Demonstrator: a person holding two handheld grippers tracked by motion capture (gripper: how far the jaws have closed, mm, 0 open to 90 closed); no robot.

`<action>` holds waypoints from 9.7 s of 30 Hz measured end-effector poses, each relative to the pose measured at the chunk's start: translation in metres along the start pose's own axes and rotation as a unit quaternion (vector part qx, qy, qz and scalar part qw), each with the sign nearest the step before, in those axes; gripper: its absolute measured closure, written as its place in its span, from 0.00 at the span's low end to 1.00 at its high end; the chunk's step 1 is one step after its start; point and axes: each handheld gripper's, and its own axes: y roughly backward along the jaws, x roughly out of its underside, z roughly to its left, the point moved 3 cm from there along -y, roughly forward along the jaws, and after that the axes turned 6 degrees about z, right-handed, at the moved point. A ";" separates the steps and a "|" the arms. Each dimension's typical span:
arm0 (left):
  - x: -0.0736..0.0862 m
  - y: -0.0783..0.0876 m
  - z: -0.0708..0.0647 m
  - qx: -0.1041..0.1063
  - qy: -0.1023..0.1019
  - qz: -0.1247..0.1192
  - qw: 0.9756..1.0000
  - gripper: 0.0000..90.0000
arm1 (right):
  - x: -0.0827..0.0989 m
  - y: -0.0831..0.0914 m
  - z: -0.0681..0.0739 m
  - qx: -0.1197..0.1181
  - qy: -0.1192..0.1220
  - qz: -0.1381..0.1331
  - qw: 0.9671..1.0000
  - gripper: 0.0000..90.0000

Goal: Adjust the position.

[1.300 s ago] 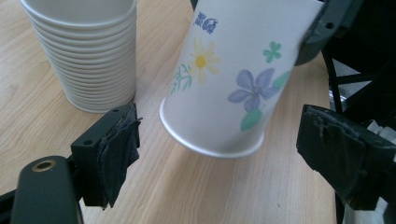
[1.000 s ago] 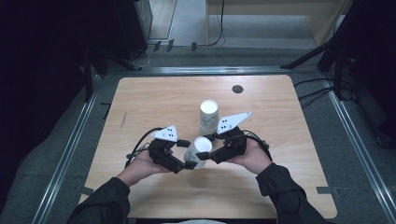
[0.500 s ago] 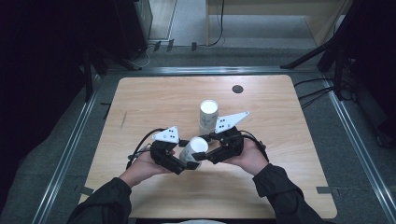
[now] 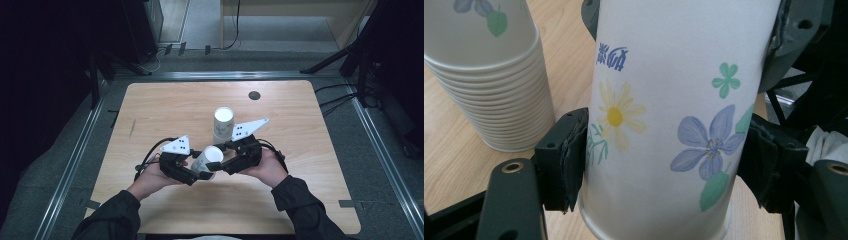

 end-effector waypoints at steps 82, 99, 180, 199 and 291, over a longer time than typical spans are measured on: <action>-0.004 0.011 0.009 0.000 -0.013 0.103 0.995 0.14 | 0.009 0.007 0.000 0.001 0.047 0.008 0.999 0.39; -0.009 0.019 0.003 0.028 -0.005 -0.010 1.000 0.15 | 0.005 0.016 0.001 -0.035 0.030 -0.029 0.998 0.39; -0.012 0.004 0.003 -0.024 -0.068 0.193 0.979 0.15 | 0.033 -0.022 -0.005 0.024 0.095 0.105 0.990 0.38; -0.006 0.028 0.017 -0.007 0.028 0.038 0.999 0.15 | 0.026 0.010 -0.013 0.023 0.069 0.024 0.997 0.38; 0.009 0.064 0.046 -0.086 0.063 0.009 0.994 0.29 | 0.047 0.002 -0.029 0.077 0.021 0.102 0.992 0.25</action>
